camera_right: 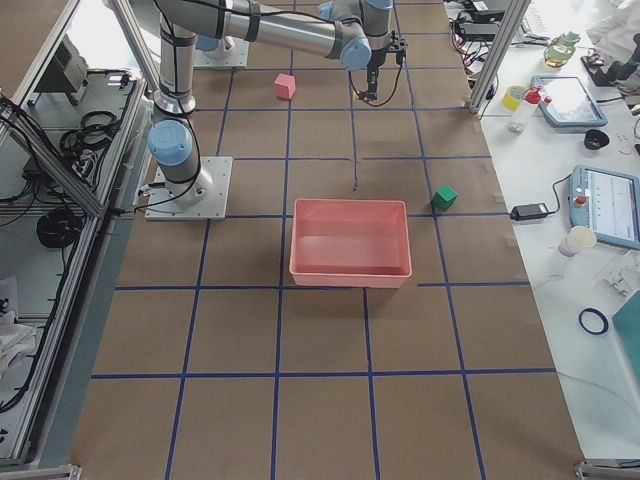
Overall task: Align button upright
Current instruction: 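Lift the switch out of the bin and carry it toward the table center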
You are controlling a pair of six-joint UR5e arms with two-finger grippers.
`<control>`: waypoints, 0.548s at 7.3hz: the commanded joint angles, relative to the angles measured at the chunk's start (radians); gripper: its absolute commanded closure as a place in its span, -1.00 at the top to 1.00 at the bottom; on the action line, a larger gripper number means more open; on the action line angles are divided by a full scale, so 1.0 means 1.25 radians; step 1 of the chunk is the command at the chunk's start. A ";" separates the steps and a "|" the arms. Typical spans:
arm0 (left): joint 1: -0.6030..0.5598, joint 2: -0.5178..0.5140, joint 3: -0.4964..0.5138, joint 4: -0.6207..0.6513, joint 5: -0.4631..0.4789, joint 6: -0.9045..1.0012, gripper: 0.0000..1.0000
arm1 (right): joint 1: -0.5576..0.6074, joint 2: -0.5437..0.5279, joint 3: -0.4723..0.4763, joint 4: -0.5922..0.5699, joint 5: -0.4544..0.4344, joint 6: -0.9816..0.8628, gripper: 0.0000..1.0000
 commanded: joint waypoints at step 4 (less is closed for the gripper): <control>-0.001 0.000 -0.001 0.000 -0.001 -0.001 1.00 | 0.094 0.151 -0.007 -0.154 0.025 0.043 -1.00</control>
